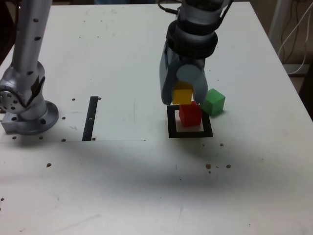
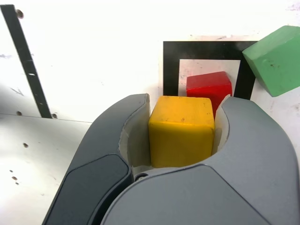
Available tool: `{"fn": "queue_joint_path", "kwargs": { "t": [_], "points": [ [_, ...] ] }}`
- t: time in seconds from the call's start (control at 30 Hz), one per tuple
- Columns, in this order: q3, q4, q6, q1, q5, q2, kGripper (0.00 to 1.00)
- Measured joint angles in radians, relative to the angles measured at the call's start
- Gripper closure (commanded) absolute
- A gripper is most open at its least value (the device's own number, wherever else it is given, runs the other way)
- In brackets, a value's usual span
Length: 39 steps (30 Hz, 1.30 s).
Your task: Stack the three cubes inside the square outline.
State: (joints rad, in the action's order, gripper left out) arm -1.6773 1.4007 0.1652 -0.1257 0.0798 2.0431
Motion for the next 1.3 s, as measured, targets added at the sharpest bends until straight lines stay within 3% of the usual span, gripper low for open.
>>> {"fn": "queue_joint_path", "kwargs": {
  "t": [0.3,0.97,1.1,1.3],
  "points": [
    [0.000,-0.048,0.012,0.004,-0.029,0.023,0.94],
    [0.018,-0.096,0.012,0.026,-0.018,0.026,0.85],
    [0.025,-0.101,0.012,0.026,-0.018,0.029,0.76],
    [0.036,-0.103,0.007,0.026,-0.026,0.031,0.53]
  ]
}}
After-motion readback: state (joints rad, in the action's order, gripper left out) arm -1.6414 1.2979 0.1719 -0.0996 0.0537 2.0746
